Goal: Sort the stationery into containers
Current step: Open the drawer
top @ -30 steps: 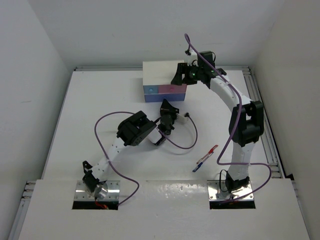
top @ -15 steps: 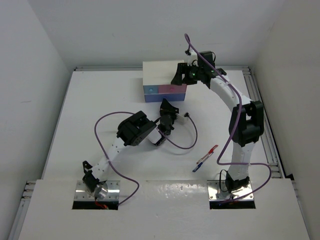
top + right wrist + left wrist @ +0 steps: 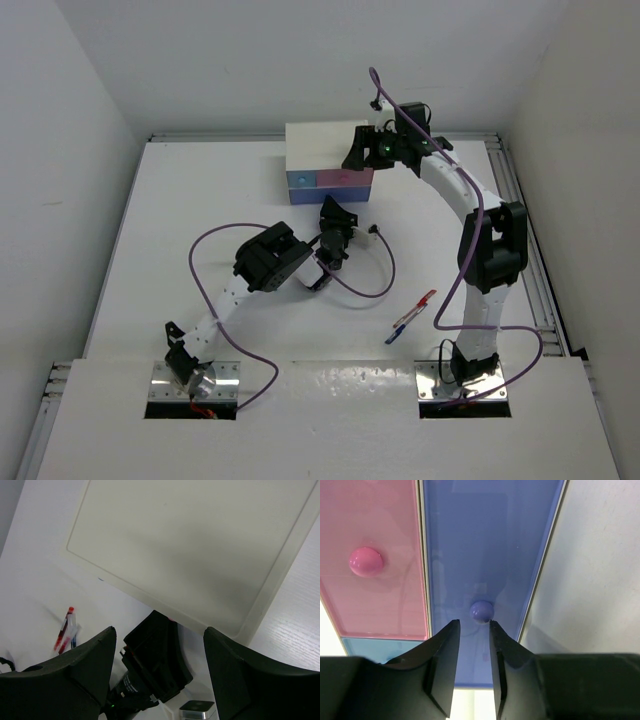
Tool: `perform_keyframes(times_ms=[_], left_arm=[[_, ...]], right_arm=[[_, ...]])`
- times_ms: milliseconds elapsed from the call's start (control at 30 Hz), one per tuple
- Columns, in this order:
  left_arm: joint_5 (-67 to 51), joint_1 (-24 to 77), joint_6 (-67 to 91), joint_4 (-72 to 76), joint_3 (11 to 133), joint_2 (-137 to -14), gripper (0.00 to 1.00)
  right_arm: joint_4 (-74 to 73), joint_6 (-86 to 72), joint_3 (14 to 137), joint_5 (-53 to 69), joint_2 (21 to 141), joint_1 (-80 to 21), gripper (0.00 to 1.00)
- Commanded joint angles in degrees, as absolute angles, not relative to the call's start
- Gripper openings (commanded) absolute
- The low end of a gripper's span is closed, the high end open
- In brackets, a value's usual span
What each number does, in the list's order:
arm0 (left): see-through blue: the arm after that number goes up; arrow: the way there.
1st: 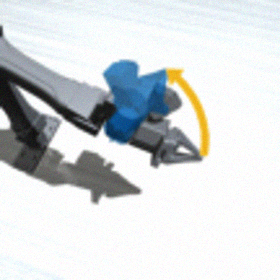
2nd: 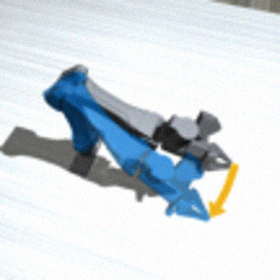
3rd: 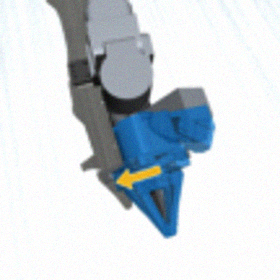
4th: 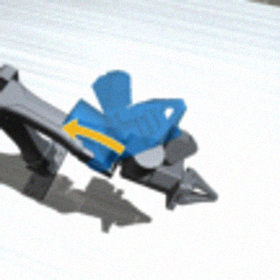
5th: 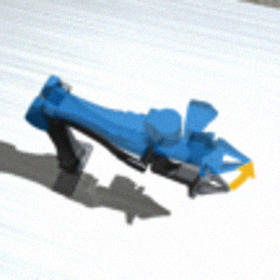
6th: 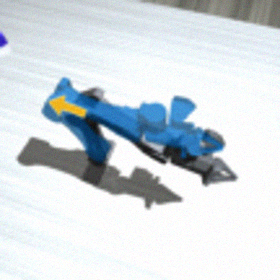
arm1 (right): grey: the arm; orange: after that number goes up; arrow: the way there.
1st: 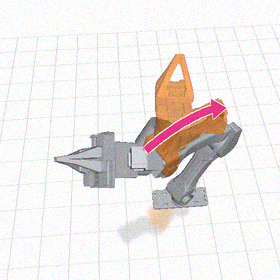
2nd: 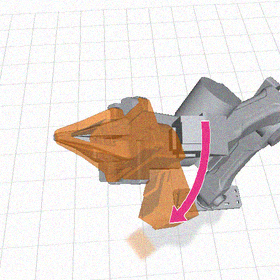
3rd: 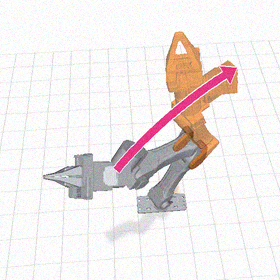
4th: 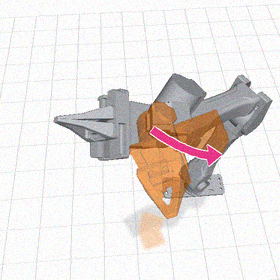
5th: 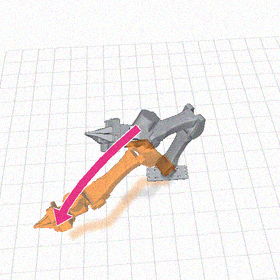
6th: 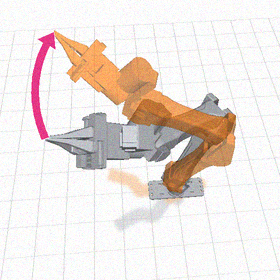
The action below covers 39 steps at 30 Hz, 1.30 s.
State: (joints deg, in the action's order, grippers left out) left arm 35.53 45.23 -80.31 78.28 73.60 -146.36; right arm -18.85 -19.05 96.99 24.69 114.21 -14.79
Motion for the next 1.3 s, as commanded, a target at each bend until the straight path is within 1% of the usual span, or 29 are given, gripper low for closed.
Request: perform_keyframes(times_ms=[0,367,667,867,967,1133,1267], left_arm=[[34.72,44.38,-78.05,97.12,74.44,-147.04,0.37],[33.05,44.38,-76.38,93.69,76.02,-146.78,0.37],[34.19,44.21,-76.11,92.02,76.46,-147.04,0.29],[34.54,43.94,-76.03,92.37,76.11,-146.95,0.22],[34.02,44.03,-76.29,93.25,75.32,-146.60,0.14],[33.75,44.56,-77.34,95.01,73.92,-146.16,0.08],[34.10,45.35,-77.43,96.59,71.81,-144.85,0.00]], right_arm=[[-19.42,-18.54,96.77,25.58,114.70,-15.47,0.70],[-19.34,-18.54,96.50,25.66,114.61,-15.56,0.70],[-19.42,-18.54,96.42,25.58,114.61,-15.47,0.70],[-19.25,-18.72,96.42,25.75,114.61,-15.47,0.69],[-19.25,-18.72,96.33,25.75,114.70,-15.47,0.69],[-19.25,-18.63,96.07,25.84,114.35,-15.47,0.69],[-19.16,-18.46,95.45,25.93,113.91,-15.47,0.69]])
